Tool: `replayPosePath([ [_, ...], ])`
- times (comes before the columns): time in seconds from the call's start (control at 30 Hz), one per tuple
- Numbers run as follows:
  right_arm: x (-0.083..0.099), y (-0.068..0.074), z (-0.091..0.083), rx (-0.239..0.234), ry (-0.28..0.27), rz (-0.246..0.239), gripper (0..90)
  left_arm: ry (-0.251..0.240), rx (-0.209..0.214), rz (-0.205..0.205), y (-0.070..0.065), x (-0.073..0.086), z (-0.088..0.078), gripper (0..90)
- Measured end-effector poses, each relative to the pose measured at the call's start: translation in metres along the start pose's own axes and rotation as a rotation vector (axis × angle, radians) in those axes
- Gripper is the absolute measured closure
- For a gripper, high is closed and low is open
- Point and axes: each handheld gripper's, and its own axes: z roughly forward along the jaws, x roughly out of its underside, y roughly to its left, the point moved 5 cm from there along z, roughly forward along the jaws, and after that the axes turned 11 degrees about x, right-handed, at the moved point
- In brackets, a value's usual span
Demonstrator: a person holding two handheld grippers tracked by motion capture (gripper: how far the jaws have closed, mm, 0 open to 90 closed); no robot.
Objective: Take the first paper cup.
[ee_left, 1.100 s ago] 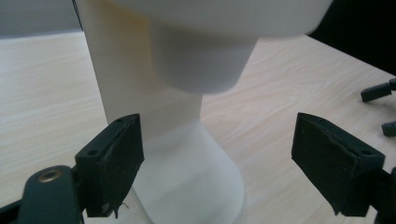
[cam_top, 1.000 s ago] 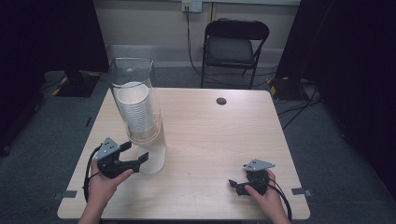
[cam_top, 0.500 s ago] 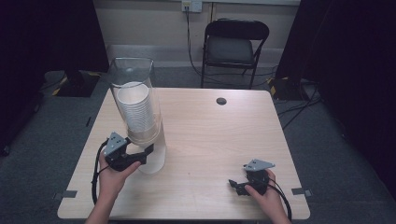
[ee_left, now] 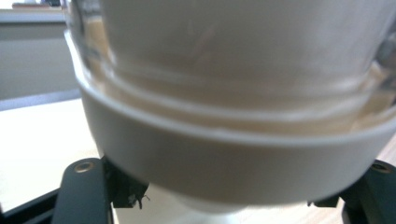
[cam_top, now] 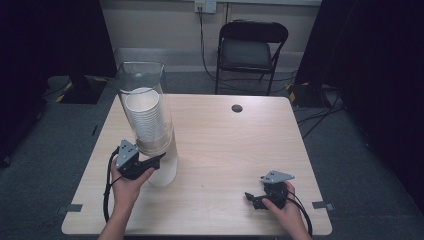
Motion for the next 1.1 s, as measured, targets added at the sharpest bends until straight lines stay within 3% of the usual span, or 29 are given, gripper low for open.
replayPosePath([
  [0.47,0.0,0.0,0.0,0.0,0.0,0.0,12.2,0.016,0.0,0.033,0.0008,0.002,0.0001,33.1],
  [0.73,0.0001,0.0001,-0.0001,-0.001,0.001,-0.001,12.2,-0.021,-0.012,0.047,-0.0014,0.0066,0.0004,33.5],
  [0.9,0.0001,0.0001,-0.0001,-0.001,0.001,-0.001,12.2,0.024,-0.017,0.054,-0.003,0.0046,0.0002,33.8],
  [1.1,0.0001,0.0001,-0.0001,0.001,0.001,0.001,12.2,0.027,-0.029,0.068,-0.0022,0.0055,0.0002,34.0],
])
